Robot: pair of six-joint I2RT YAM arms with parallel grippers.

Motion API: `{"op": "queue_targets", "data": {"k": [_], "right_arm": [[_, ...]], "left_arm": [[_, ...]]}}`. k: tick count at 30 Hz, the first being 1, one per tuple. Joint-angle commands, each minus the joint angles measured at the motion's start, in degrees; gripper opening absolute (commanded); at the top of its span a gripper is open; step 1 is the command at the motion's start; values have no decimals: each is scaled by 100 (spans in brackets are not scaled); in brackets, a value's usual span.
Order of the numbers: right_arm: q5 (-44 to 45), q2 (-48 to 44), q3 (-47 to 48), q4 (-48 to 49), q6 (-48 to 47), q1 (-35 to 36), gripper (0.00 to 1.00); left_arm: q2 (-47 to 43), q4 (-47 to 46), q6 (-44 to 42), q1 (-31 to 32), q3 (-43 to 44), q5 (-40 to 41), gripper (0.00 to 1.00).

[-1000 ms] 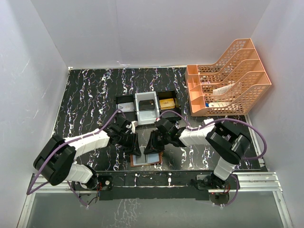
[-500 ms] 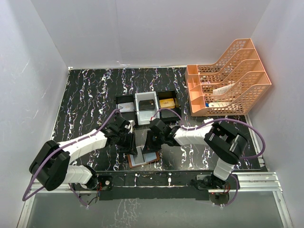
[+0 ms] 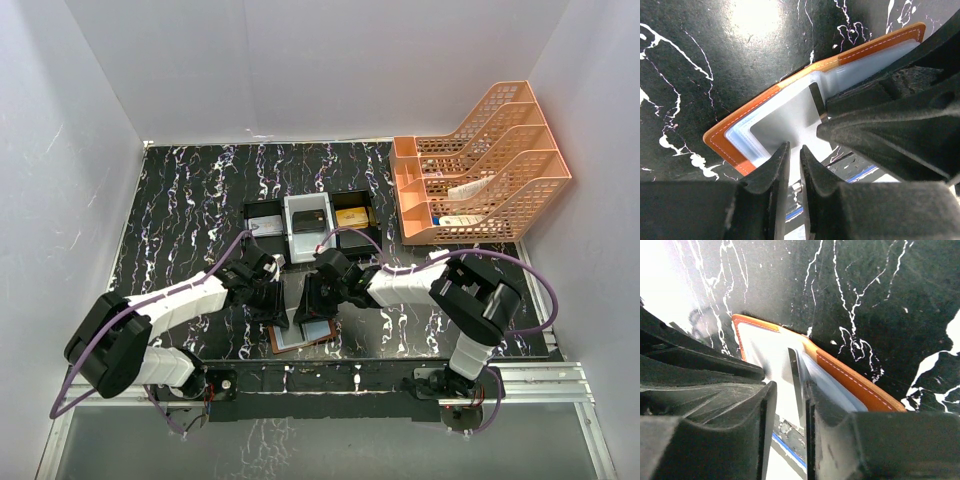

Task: Take the credit cards out of the card holder

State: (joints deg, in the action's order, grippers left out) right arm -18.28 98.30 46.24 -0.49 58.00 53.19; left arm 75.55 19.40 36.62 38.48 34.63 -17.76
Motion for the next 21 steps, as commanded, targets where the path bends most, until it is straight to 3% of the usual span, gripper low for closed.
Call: {"op": "queue_targets", "data": {"k": [1, 4, 9, 14, 21], "right_arm": [[44, 110, -43, 77, -190, -19, 29], [-34, 300, 18, 42, -297, -20, 27], [48, 349, 79, -90, -279, -19, 8], [189, 297, 29, -216, -160, -66, 6], [118, 299, 8, -106, -148, -74, 9]], "left_arm": [[119, 281, 7, 21, -237, 123, 14], [64, 300, 3, 18, -214, 151, 14], [-129, 488, 15, 19, 21, 226, 16], [-434, 689, 49, 19, 196, 280, 21], [-387, 558, 142, 19, 80, 126, 21]]}}
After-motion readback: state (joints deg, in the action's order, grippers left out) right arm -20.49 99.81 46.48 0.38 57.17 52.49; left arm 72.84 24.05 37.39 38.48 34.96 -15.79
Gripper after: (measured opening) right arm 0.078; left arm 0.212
